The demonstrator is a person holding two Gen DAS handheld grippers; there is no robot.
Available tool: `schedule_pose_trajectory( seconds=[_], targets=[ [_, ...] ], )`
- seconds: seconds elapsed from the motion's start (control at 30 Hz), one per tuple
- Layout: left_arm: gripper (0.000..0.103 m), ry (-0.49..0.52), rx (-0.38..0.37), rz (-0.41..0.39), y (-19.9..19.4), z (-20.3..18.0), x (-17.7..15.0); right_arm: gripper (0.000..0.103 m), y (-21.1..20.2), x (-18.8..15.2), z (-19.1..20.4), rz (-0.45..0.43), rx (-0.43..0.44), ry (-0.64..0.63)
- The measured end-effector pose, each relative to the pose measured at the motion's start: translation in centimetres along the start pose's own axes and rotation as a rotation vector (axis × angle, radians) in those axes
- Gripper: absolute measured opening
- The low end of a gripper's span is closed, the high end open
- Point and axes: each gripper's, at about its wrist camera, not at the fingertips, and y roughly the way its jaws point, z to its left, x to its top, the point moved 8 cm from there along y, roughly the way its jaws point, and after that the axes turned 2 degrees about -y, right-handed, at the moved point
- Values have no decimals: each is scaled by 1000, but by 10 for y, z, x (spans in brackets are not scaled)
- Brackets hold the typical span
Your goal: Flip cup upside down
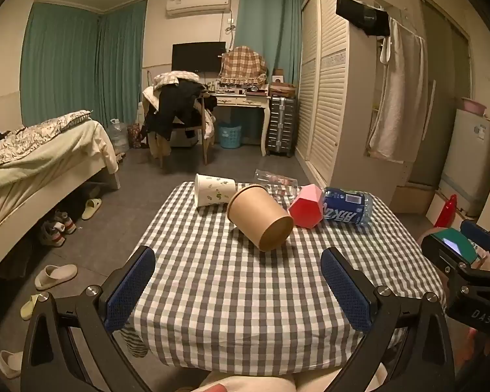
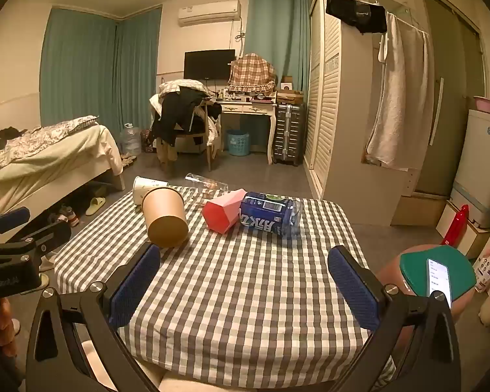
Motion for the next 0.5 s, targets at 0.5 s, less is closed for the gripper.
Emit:
schedule_pose_trajectory(
  seconds=[0.5],
  targets=[
    [103,3,1,-2,3,3,-3,103,1,-6,1,8,0,-8]
  ],
)
